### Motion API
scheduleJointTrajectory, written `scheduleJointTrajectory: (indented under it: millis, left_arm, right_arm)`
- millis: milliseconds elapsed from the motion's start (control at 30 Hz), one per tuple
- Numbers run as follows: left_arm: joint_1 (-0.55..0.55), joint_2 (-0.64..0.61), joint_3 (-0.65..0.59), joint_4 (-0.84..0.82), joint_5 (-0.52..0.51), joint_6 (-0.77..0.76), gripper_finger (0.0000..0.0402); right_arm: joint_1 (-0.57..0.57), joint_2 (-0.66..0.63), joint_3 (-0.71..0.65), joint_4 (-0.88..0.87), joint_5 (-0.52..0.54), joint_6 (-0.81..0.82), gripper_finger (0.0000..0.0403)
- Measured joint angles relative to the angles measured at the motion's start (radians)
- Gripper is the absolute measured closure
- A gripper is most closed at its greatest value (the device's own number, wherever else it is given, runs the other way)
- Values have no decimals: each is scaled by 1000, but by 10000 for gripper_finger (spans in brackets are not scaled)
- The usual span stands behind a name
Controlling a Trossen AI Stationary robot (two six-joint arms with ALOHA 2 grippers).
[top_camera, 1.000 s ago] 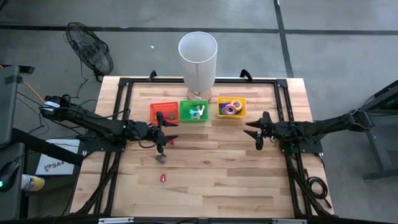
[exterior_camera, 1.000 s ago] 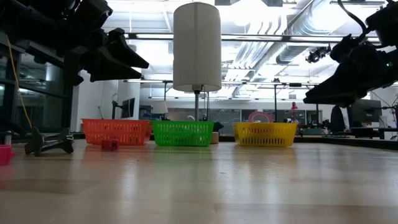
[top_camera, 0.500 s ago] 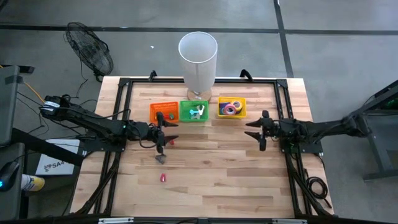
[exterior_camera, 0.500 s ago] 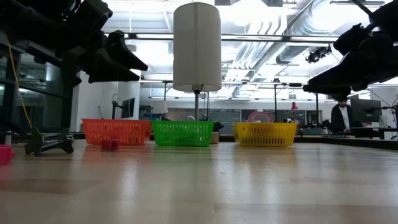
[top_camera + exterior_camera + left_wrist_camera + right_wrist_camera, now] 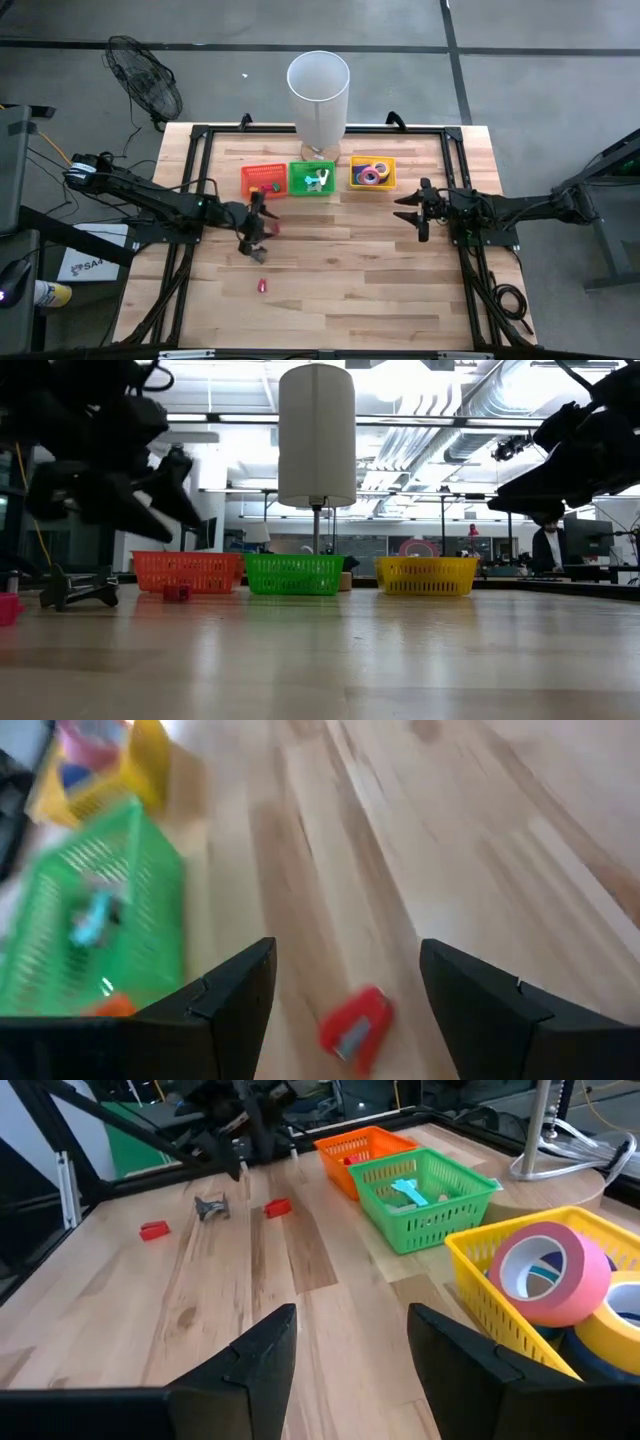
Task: Pick and place Stapler, Stapler remover, tape
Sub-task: Put the black staple remover into the green bin
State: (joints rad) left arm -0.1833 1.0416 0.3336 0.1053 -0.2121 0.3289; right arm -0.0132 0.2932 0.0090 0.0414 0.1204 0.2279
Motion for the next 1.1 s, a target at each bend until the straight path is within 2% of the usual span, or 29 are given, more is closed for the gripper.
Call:
scheduleJointTrajectory:
  millis: [233,400,500,667,800,1100]
  left_arm:
    - [0,0,102,-330,105,-65,159]
    - [0,0,225,-568,206,-52,159]
    - [0,0,276,-674,269,-39,159]
    - [0,1,281,-730,322,3,159]
    - [0,11,277,-772,314,6,159]
    - [0,10,271,-756,311,18,159]
  right_arm:
    - [0,0,0,1,9,1,220]
    - [0,1,0,44,245,91,219]
    - [0,1,0,47,330,83,219]
    - [0,1,0,49,364,24,219]
    - [0,1,0,50,364,21,219]
    - [0,1,-1,52,360,28,219]
